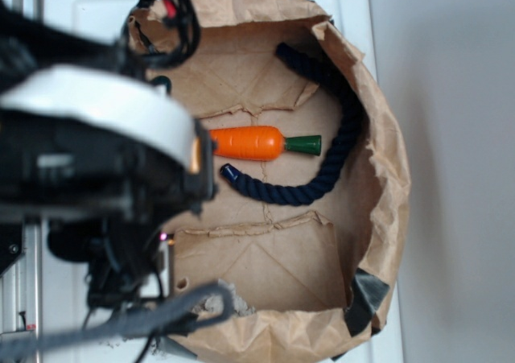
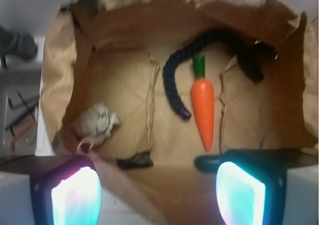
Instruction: Grab the plastic pickle.
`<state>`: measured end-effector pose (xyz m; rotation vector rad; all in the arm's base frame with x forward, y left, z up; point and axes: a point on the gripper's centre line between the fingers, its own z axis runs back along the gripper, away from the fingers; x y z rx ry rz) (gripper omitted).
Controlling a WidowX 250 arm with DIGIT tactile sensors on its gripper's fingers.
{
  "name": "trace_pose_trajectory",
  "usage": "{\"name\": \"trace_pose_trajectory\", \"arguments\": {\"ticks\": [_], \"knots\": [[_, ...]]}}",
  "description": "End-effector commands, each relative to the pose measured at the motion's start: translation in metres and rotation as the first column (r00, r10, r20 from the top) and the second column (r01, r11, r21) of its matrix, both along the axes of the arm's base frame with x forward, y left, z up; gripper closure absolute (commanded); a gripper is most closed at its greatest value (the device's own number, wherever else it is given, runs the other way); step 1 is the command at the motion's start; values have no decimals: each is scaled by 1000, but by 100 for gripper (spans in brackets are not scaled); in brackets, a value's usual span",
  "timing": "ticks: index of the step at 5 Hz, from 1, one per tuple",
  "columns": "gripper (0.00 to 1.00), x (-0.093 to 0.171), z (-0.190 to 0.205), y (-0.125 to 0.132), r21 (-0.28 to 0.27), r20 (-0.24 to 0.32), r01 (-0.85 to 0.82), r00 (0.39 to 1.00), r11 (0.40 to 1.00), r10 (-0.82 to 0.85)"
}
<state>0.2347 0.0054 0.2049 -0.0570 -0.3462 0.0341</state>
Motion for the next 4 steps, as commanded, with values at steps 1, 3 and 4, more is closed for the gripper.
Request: {"name": "trace_pose_trajectory", "arguments": {"ticks": [1,3,4], "knots": [[0,17,-16,25,-36,17,-400,916,916,401],[0,24,-51,29,-29,31,-663,747,748,664],[0,29,-74,36,55,-21,-734,677,677,736]]}}
